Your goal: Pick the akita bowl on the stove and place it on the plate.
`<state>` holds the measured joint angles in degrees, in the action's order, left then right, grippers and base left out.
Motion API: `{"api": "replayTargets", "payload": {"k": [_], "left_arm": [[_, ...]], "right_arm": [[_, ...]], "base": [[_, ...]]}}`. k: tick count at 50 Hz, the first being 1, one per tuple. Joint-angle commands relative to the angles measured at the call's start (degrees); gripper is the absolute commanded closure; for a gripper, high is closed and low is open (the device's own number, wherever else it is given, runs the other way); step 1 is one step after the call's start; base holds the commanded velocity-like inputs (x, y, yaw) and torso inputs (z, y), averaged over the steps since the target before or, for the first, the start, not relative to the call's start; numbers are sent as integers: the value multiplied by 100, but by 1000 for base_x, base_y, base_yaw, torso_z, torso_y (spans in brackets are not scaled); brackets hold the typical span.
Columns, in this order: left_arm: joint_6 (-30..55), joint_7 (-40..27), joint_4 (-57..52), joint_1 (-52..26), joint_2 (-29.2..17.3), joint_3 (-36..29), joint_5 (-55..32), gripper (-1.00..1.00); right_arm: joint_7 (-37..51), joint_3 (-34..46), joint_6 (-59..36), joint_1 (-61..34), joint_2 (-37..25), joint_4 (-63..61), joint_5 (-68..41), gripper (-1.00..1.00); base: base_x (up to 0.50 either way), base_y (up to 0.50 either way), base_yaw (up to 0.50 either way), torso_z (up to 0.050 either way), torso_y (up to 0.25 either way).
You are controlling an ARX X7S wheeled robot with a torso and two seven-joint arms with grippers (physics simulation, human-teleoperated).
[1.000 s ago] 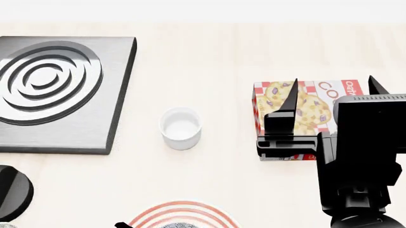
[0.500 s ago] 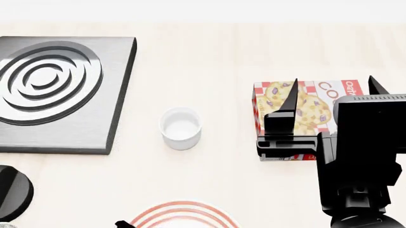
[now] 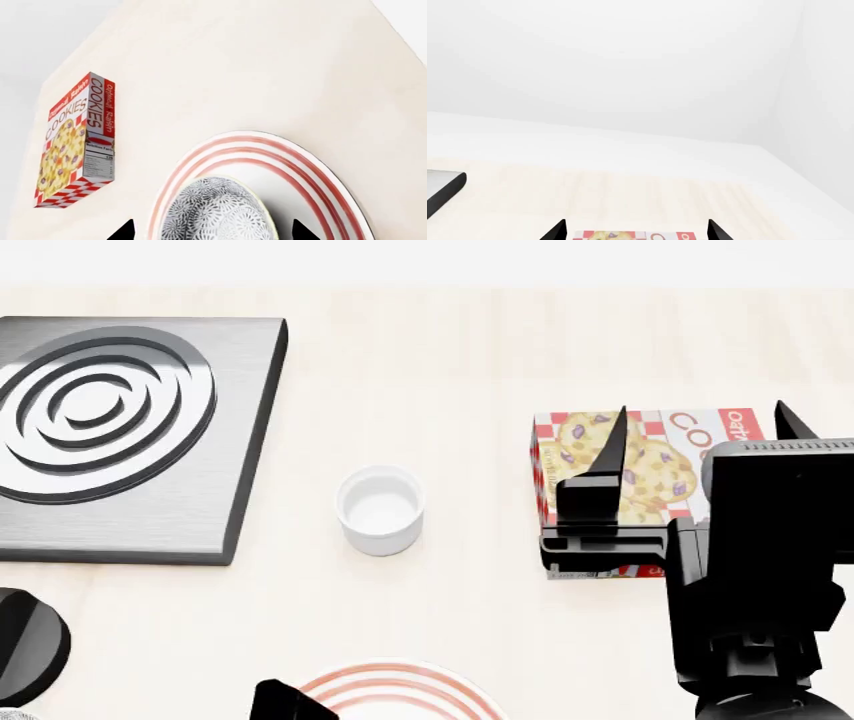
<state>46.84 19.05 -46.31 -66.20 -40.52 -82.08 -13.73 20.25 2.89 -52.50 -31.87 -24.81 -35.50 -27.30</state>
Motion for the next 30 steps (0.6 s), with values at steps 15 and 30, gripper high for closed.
{"api": "replayTargets", "payload": {"k": [15,30], "left_arm": [[184,-730,-10,238,745,2678,-2063,-100],[-9,-1252,203,666,779,3762,-2936,-100]], "right_arm": [[-87,-110,-15,-4,83,-9,49,-100],[-72,-96,2,-1,68,-4,30,-100]], "base": [[0,0,0,0,0],[0,0,0,0,0]]}}
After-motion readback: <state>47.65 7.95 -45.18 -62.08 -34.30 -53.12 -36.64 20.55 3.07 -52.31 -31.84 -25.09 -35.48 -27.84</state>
